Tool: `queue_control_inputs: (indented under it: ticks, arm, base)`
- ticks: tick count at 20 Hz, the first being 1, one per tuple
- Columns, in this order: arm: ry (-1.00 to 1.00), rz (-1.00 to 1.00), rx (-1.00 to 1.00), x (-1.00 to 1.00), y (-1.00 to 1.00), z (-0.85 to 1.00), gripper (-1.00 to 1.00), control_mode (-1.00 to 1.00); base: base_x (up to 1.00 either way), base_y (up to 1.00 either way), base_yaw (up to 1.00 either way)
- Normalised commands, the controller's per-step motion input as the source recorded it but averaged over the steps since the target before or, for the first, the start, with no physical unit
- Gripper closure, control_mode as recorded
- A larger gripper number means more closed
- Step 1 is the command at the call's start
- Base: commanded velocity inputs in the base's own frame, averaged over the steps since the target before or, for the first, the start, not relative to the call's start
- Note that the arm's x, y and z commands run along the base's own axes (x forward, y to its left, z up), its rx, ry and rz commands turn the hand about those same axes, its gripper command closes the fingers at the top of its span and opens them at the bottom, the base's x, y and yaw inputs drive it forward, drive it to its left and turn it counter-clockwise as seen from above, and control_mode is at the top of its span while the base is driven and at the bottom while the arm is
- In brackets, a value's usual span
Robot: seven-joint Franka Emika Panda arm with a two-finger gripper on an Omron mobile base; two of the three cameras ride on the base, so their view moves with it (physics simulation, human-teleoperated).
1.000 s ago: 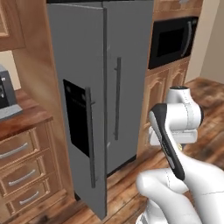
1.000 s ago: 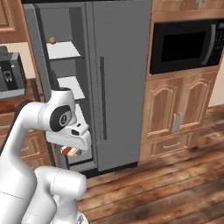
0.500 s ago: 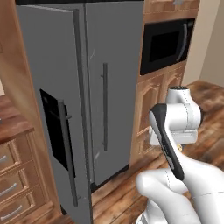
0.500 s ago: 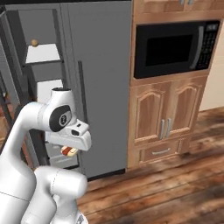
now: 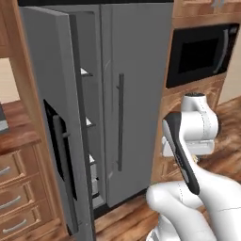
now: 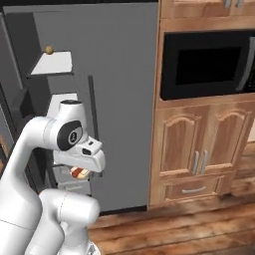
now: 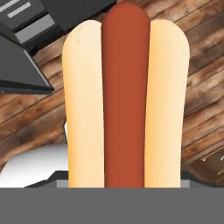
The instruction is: Store the hot dog in the freezer for long-term storage. Close the freezer door after placing the cooked food.
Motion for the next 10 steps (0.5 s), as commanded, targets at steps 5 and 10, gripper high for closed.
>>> queue_control_inputs:
  ticks: [5, 10]
  arm:
    - [0.00, 0.00, 0.00, 0.00, 0.00, 0.00, 1.00, 1.00]
    - [0.00, 0.00, 0.00, 0.00, 0.00, 0.00, 1.00, 1.00]
  base:
    - [0.66, -0.33, 0.54]
    - [0.52, -0.26, 0.52]
